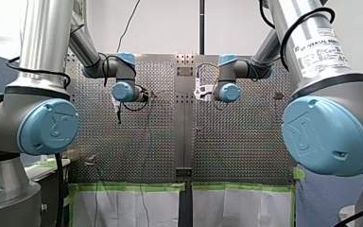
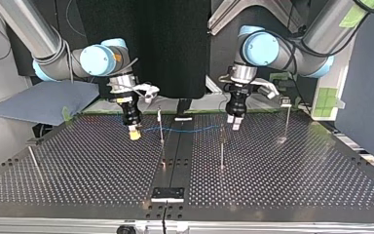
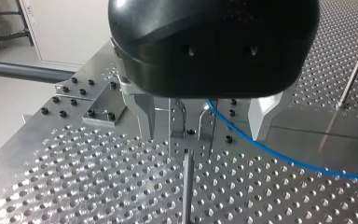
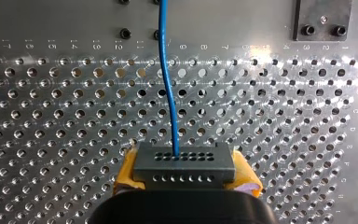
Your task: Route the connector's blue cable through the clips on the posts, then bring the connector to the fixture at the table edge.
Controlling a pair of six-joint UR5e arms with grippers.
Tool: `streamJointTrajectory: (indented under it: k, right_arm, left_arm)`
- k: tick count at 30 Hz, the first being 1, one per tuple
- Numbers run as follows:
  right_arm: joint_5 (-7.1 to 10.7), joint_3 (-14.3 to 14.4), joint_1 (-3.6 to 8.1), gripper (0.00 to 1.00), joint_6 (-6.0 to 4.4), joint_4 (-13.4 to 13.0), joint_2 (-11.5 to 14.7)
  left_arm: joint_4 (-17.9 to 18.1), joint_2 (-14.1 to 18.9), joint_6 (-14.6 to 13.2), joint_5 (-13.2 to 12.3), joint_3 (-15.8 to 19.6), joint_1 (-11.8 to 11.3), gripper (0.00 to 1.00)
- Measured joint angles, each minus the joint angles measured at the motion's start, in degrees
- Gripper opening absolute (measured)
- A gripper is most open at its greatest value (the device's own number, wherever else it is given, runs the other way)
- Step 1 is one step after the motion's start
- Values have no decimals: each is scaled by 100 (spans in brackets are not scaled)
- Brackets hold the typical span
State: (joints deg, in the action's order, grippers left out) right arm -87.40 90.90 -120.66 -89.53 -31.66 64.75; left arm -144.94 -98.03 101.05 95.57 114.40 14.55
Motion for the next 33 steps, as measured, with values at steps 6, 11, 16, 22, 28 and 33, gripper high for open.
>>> streamJointTrajectory:
  k: [6, 11, 16, 22, 28, 33]
  right_arm:
    - [-2, 1, 2, 0, -4, 1, 1]
    - [-1, 2, 3, 0, -5, 12, 0]
    - [-3, 2, 3, 0, -5, 17, 0]
    - [6, 1, 3, 0, -5, 18, 0]
    - [11, 1, 3, 0, -5, 18, 0]
    - [12, 2, 8, 0, -5, 17, 0]
  left_arm:
    - [0, 0, -5, -34, 0, 35, 100]
    - [0, 0, -8, -39, 0, 52, 100]
    - [12, 0, -79, -63, 0, 75, 100]
    - [17, 0, -120, -85, 0, 111, 100]
    - [18, 0, -136, -87, 0, 135, 100]
    - [18, 2, -145, -86, -2, 144, 100]
